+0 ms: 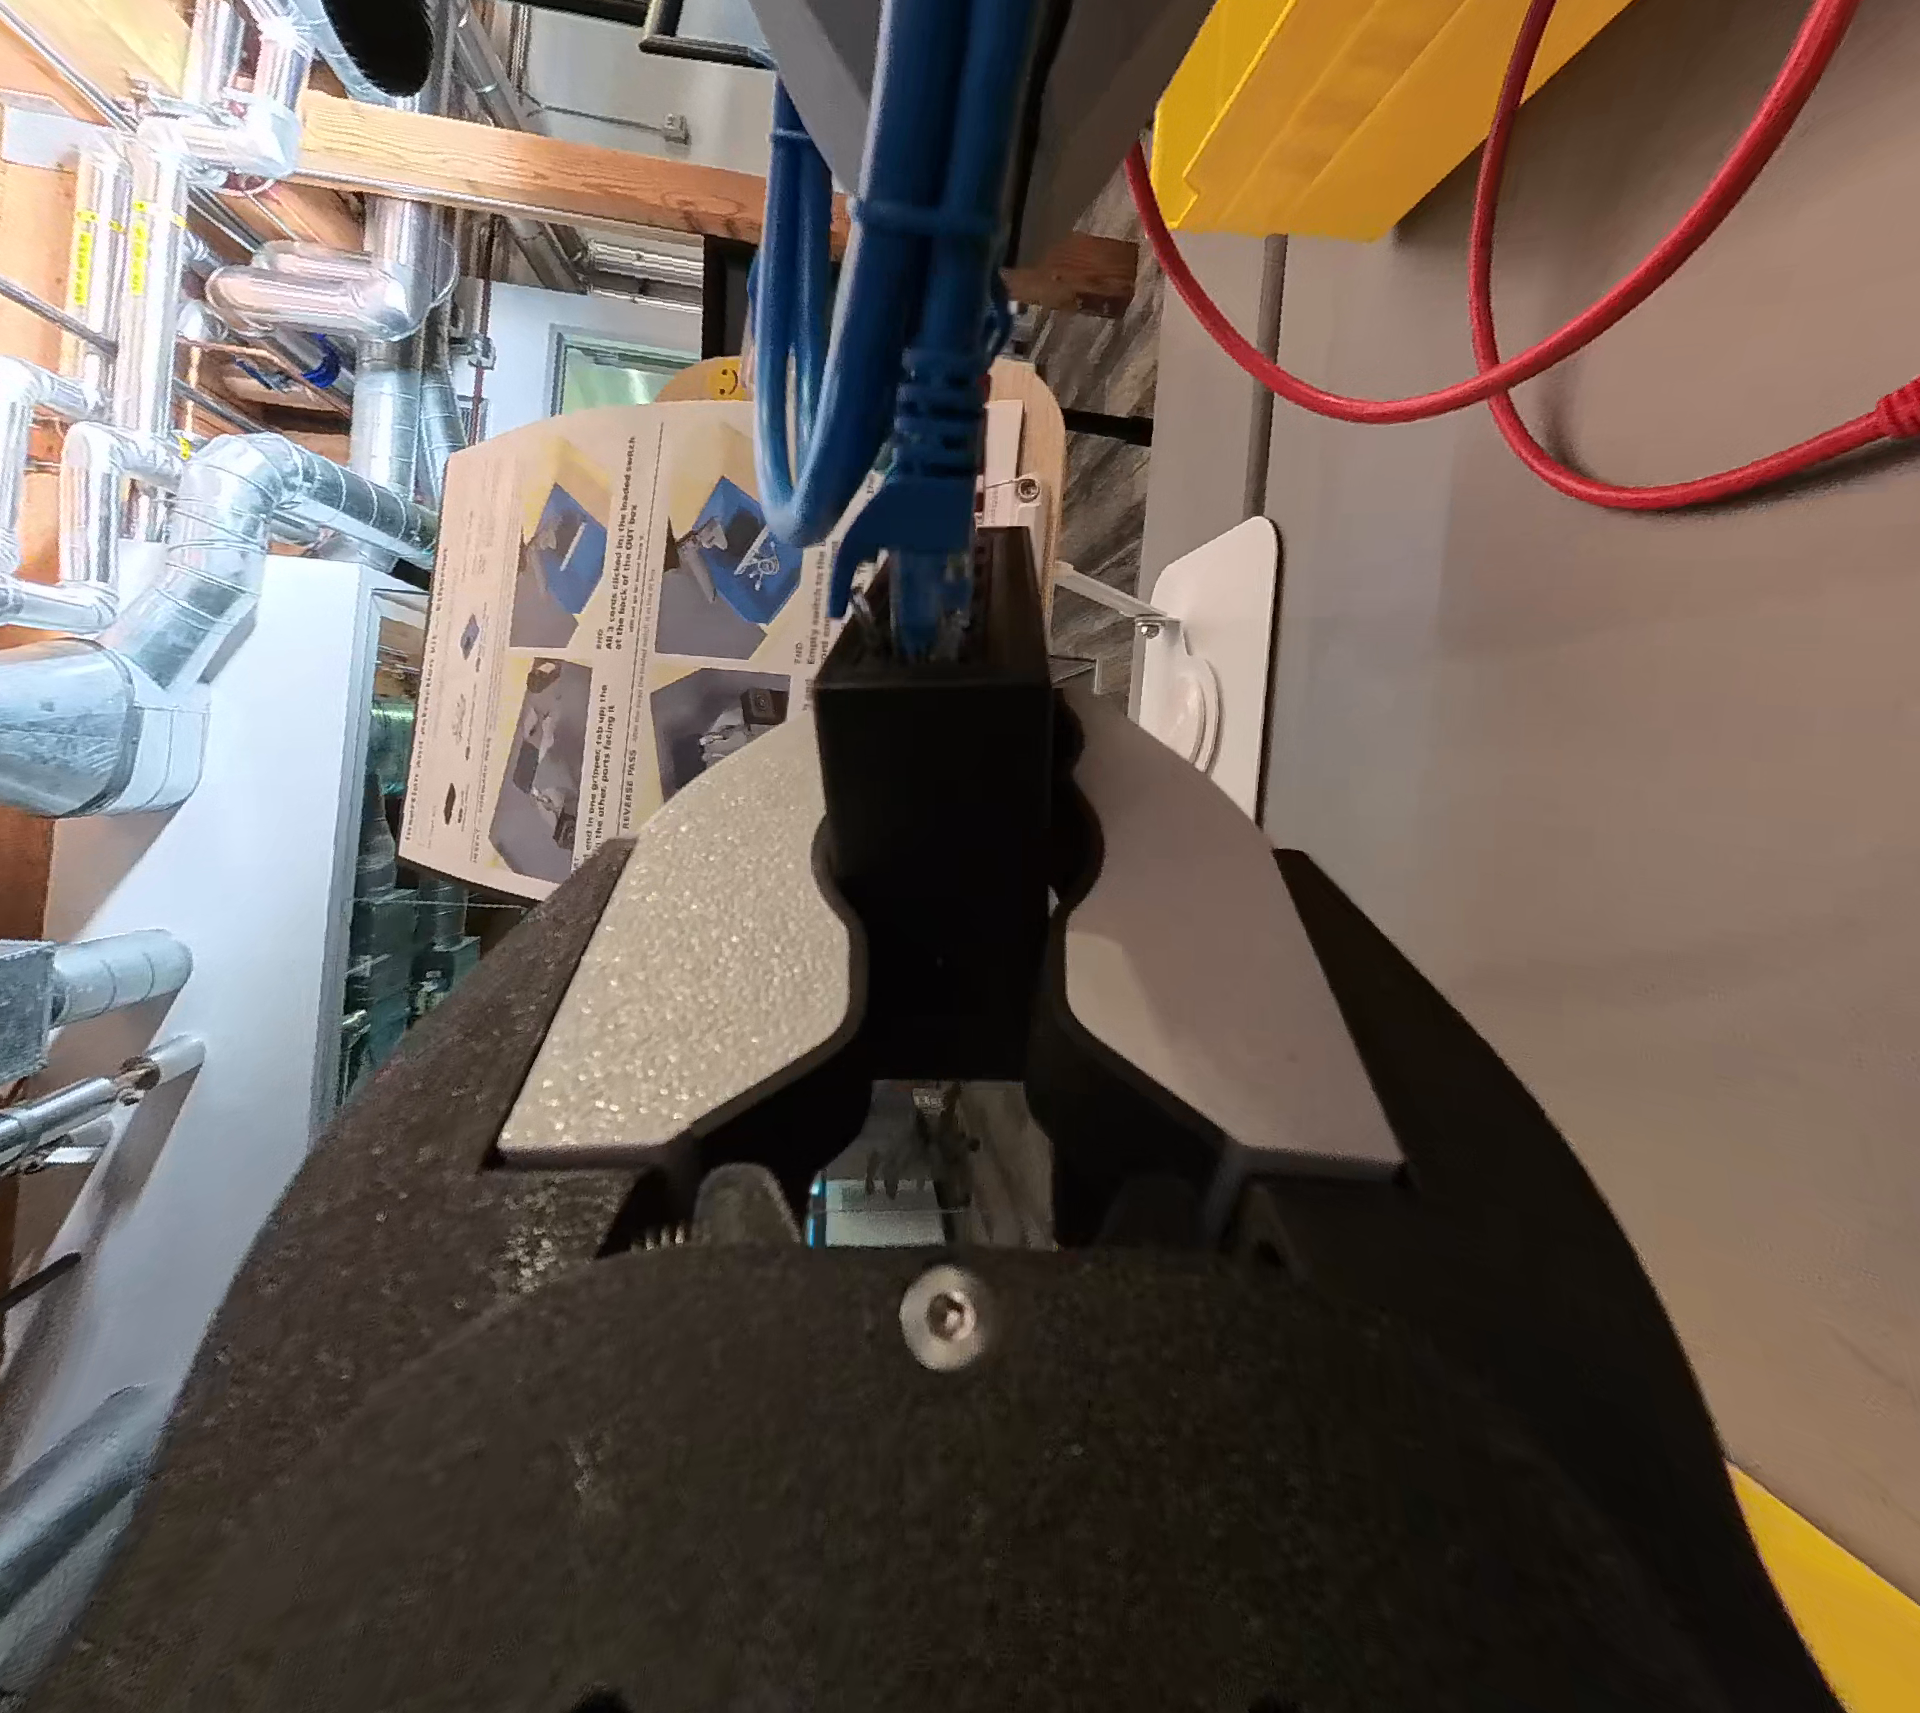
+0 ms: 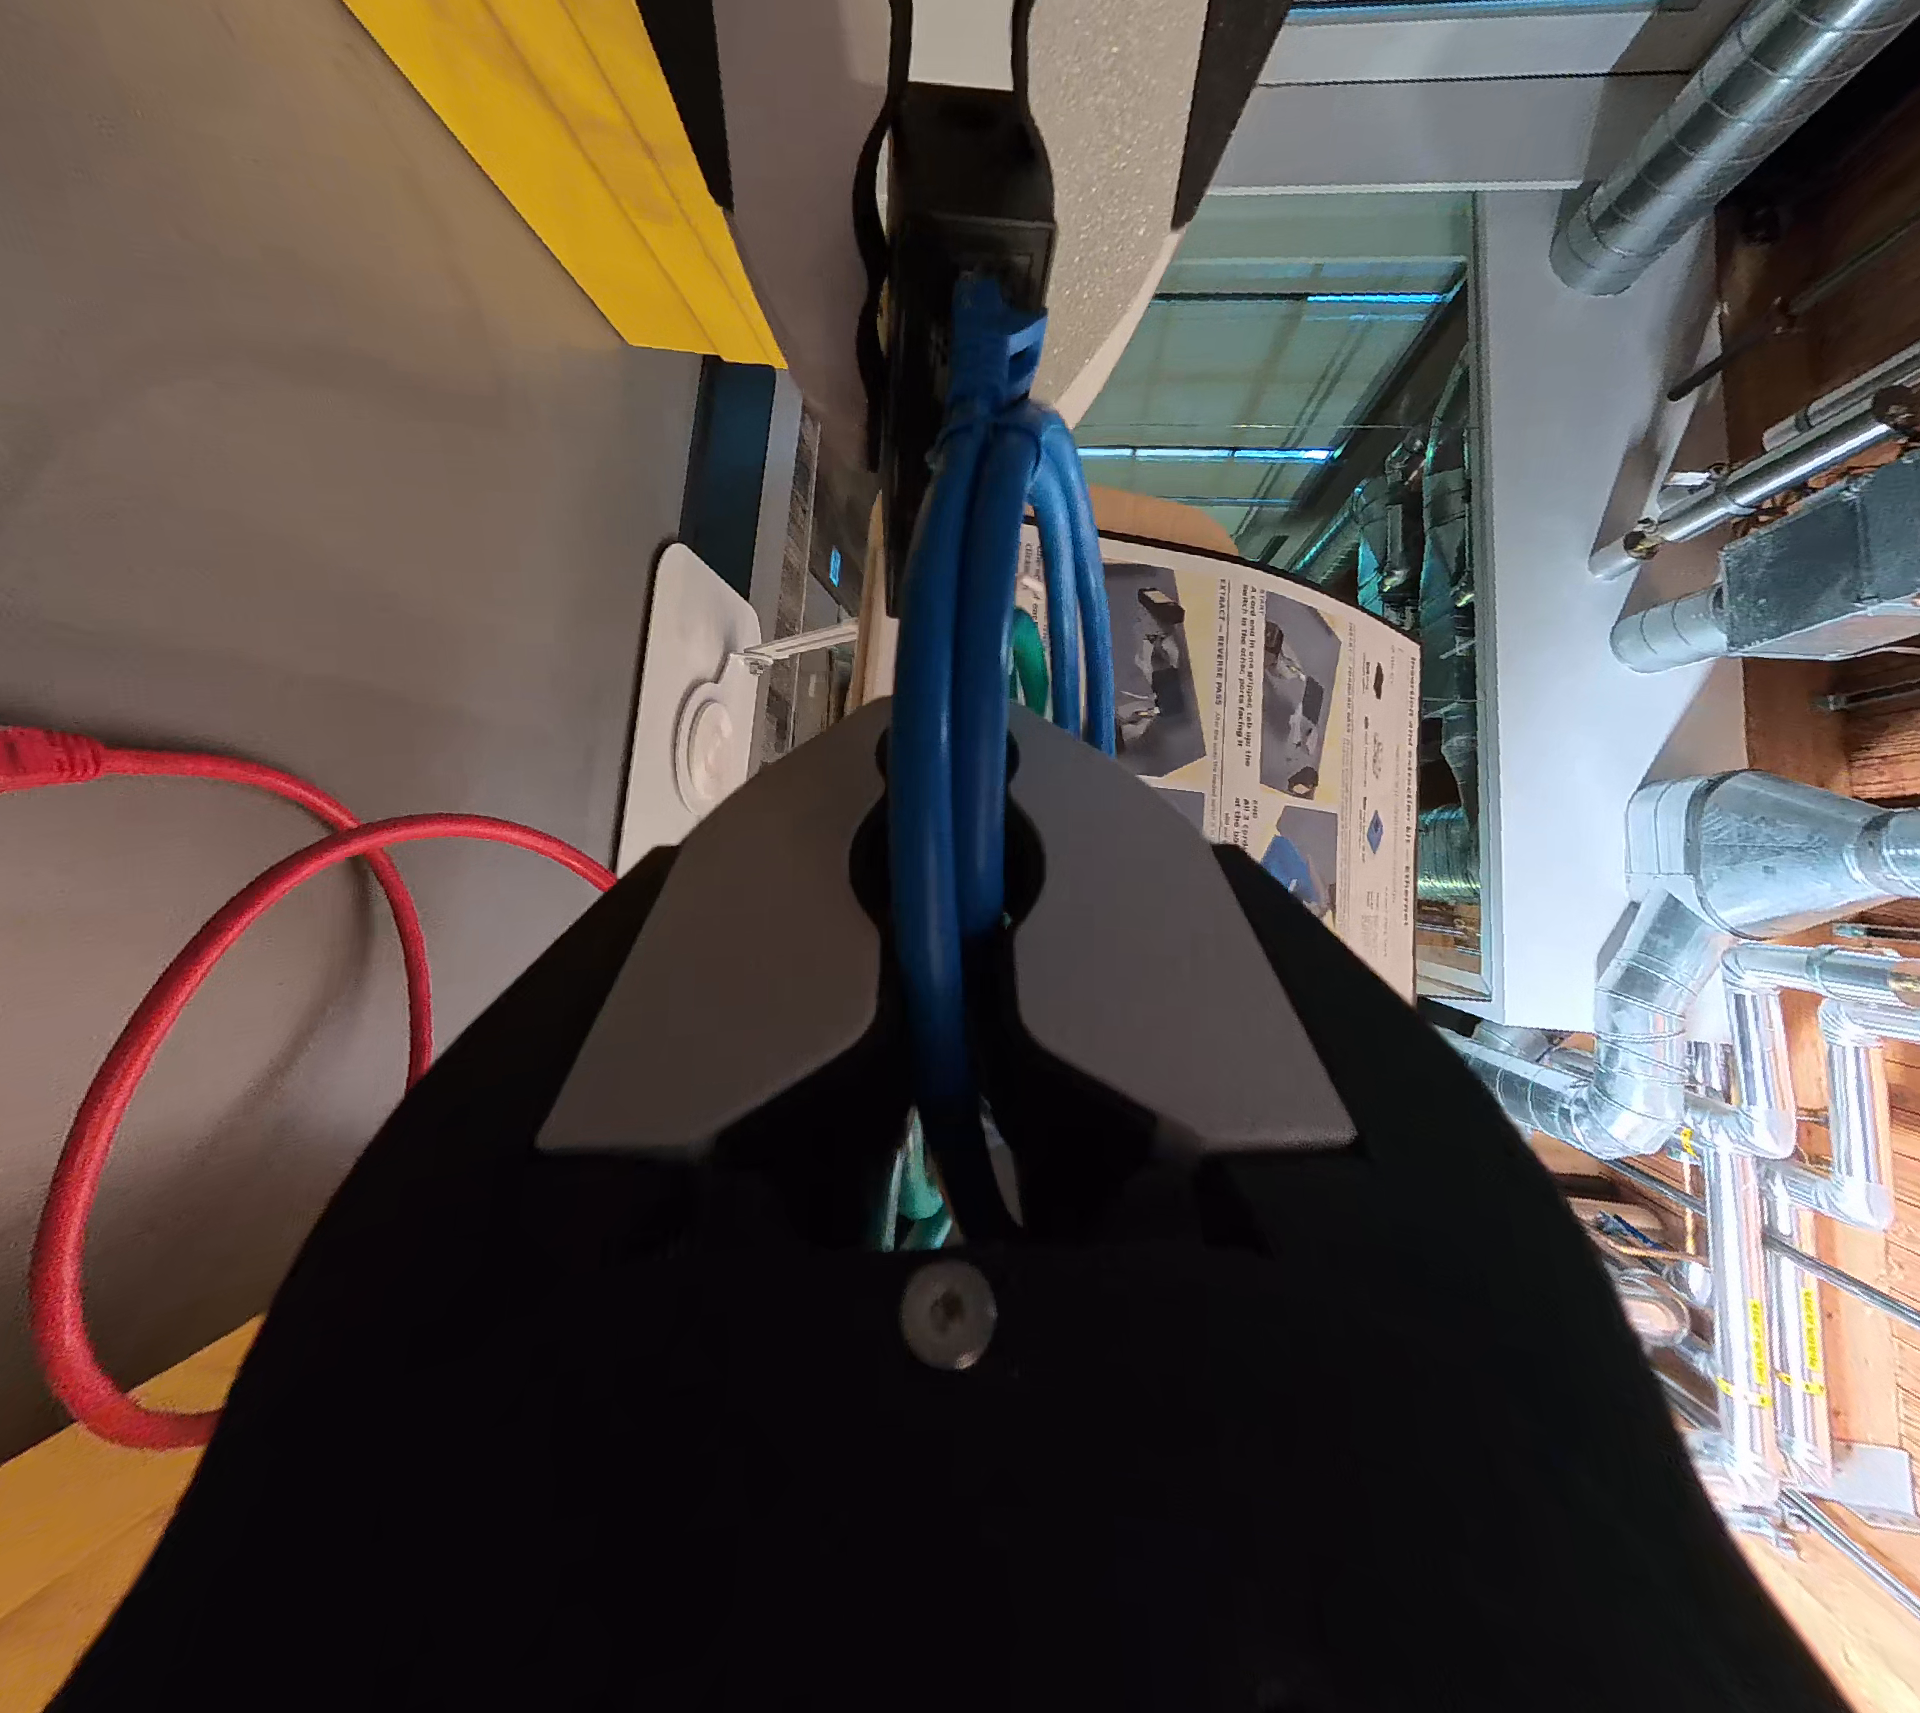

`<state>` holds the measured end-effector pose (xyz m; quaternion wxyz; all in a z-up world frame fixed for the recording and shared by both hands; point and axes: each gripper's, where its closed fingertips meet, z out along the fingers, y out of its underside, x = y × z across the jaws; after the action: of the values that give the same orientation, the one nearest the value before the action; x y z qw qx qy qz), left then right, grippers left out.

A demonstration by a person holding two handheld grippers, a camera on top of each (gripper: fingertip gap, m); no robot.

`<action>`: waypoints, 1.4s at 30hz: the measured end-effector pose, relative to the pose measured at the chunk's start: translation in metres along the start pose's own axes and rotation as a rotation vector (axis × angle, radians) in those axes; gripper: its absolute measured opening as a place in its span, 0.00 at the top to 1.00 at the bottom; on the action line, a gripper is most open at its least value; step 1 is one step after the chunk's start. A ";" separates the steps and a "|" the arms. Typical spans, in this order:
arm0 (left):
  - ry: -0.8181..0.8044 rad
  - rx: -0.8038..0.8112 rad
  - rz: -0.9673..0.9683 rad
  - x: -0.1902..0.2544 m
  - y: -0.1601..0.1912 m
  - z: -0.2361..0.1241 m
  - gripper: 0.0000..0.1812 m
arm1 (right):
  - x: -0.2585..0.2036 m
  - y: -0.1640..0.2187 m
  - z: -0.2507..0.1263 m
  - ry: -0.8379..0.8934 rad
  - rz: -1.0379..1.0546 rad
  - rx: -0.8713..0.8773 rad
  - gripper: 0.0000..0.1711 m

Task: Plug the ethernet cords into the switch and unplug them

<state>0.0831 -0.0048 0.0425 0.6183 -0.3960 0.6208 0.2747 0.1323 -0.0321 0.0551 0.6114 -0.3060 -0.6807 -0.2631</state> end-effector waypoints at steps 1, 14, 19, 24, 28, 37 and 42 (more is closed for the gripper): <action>0.001 -0.009 0.007 0.001 0.001 0.000 0.82 | -0.001 0.000 0.000 -0.003 -0.006 -0.006 0.92; -0.039 -0.093 -0.009 -0.005 0.007 0.004 0.80 | 0.000 0.000 0.001 0.027 -0.053 -0.022 0.91; -0.066 -0.106 -0.013 -0.009 0.009 0.004 0.80 | 0.006 0.001 0.002 0.067 -0.045 -0.021 0.88; -0.094 -0.129 -0.014 -0.012 0.012 0.006 0.80 | 0.007 0.003 0.004 0.079 -0.032 -0.032 0.86; -0.112 -0.179 -0.016 -0.015 0.022 0.007 0.80 | 0.009 -0.003 0.002 0.079 -0.016 -0.005 0.85; -0.157 -0.225 -0.037 -0.024 0.036 0.007 0.80 | 0.013 -0.014 -0.001 0.037 0.160 0.079 0.85; -0.139 -0.234 -0.038 -0.020 0.037 0.009 0.80 | 0.013 -0.019 -0.003 -0.010 0.275 0.139 0.85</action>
<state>0.0554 0.0254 0.0560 0.6146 -0.4569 0.5326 0.3604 0.1197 -0.0460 0.0690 0.6579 -0.3545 -0.6521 -0.1274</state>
